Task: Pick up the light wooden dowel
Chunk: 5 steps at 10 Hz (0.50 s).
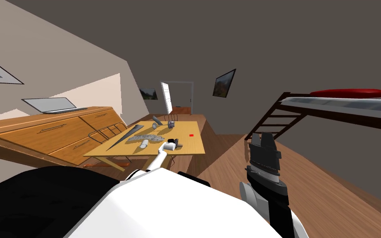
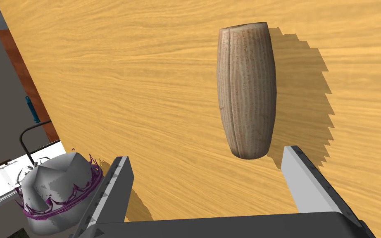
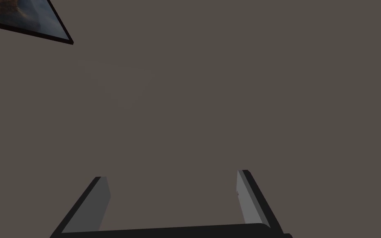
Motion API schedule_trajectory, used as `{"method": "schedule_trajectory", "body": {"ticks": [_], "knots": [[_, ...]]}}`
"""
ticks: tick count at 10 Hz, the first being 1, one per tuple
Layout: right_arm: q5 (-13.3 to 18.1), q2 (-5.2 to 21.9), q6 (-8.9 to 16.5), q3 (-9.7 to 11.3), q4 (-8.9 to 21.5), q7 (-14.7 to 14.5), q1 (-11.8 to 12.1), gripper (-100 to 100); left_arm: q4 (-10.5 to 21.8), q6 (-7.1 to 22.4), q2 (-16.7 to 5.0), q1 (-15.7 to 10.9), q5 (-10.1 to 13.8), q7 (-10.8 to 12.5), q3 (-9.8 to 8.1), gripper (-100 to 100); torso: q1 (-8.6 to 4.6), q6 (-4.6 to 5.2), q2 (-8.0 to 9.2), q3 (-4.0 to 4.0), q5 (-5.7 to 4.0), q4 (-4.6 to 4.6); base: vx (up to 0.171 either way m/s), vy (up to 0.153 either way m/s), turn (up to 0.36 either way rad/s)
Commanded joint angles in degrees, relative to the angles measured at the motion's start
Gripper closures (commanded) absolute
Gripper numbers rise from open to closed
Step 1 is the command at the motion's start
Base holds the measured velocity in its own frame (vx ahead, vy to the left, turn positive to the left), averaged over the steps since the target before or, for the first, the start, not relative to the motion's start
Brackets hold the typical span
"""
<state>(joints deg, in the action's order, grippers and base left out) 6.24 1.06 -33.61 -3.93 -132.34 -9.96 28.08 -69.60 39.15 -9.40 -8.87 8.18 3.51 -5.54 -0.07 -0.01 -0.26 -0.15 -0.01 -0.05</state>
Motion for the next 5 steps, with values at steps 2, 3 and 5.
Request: {"method": "schedule_trajectory", "body": {"ticks": [2, 3, 5], "knots": [[0.00, 0.00, 0.00, 0.00, 0.00, 0.00, 0.00, 0, 3.02, 3.31, -0.68, -0.77, -0.57, -0.43, 0.09, -100, -0.01, -0.01, -0.05, -0.03, -0.01, -0.01, 0.088, -0.014, -0.014], [0.00, 0.00, 0.00, 0.00, 0.00, 0.00, 0.00, 0, 4.03, 4.02, -0.75, -0.90, -0.92, -0.54, 0.16, -100, 0.01, 0.00, -0.07, -0.04, 0.00, -0.01, 0.079, -0.003, -0.016], [0.00, 0.00, 0.00, 0.00, 0.00, 0.00, 0.00, 0, 6.51, 5.66, -0.80, -0.96, -1.87, -0.80, 0.35, -100, 0.02, -0.01, -0.04, -0.02, 0.00, -0.01, 0.076, -0.010, -0.017]]}}
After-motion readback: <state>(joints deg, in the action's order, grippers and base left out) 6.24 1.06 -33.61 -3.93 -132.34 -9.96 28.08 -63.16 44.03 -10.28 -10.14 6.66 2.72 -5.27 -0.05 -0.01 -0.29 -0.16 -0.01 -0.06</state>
